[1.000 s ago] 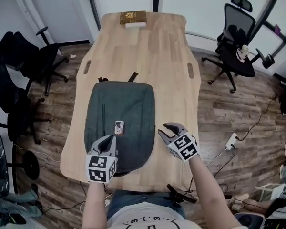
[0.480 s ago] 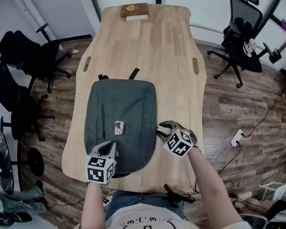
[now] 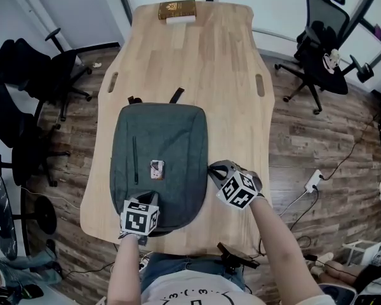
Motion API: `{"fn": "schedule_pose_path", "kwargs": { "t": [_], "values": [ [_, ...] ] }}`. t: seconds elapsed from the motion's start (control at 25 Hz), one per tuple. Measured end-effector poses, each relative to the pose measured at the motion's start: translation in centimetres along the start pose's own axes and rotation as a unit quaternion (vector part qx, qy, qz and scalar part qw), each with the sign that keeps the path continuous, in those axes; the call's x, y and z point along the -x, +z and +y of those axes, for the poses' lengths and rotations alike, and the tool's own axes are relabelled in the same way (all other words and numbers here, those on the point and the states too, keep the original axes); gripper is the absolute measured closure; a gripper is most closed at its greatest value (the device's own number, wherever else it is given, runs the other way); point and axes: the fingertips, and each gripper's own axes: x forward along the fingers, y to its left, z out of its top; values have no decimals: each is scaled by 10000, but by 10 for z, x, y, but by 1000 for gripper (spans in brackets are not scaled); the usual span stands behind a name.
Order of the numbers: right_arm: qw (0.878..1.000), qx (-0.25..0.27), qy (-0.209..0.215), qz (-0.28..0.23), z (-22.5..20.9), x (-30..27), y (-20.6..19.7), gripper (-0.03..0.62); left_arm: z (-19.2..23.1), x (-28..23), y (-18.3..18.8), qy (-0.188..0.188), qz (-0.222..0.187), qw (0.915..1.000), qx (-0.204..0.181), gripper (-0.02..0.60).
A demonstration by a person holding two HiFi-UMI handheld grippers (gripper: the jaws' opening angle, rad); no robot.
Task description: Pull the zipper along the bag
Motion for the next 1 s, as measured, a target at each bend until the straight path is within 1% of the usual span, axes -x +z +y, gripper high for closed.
{"fn": "schedule_pose_path", "kwargs": {
  "t": [0.12, 0.2, 0.28, 0.4, 0.44, 0.52, 0.56, 0.6, 0.68, 0.72, 0.8, 0.84, 0.88, 0.96, 1.0],
  "values": [
    [9999, -60, 91, 42, 1, 4, 0, 547, 1, 0, -1, -31, -125, 9995, 302, 561],
    [9999, -3, 118, 120, 2, 5, 0, 543, 1, -2, -3, -3, -59, 9991, 424, 561],
    [9995, 174, 120, 254, 5, 8, 0, 540, 3, -4, -4, 19, 67, 9972, 740, 561],
    [9971, 556, 122, 507, 10, 13, -4, 540, 9, -4, -2, 39, 113, 9888, 1485, 561],
    [9962, 642, 138, 574, 13, 15, -6, 540, 11, -4, -1, 66, 90, 9858, 1674, 563],
    [9947, 762, 152, 679, 19, 20, -10, 539, 15, -6, 2, 187, -7, 9820, 1881, 563],
    [9938, 826, 124, 733, 22, 22, -12, 539, 17, -7, 5, 262, -63, 9818, 1882, 563],
    [9929, 884, 68, 792, 24, 23, -15, 539, 18, -8, 8, 324, -108, 9830, 1802, 565],
    [9926, 818, -41, 900, 26, 24, -21, 539, 17, -10, 13, 389, -118, 9891, 1415, 565],
    [9936, 636, -53, 928, 28, 25, -24, 539, 15, -10, 16, 406, -91, 9928, 1123, 565],
    [9958, 68, -19, 909, 32, 27, -27, 539, 10, -9, 18, 445, -31, 9981, 427, 563],
    [9958, -217, -14, 886, 34, 27, -28, 539, 6, -7, 18, 427, -13, 9990, 110, 562],
    [9952, -449, -32, 872, 37, 27, -28, 539, 0, -2, 17, 357, -4, 9993, -127, 561],
    [9930, -810, -125, 852, 43, 26, -29, 539, -13, 11, 11, 113, 2, 9993, -350, 556],
    [9914, -996, -181, 834, 44, 25, -30, 539, -19, 18, 6, -27, 8, 9992, -387, 533]
  ]
}}
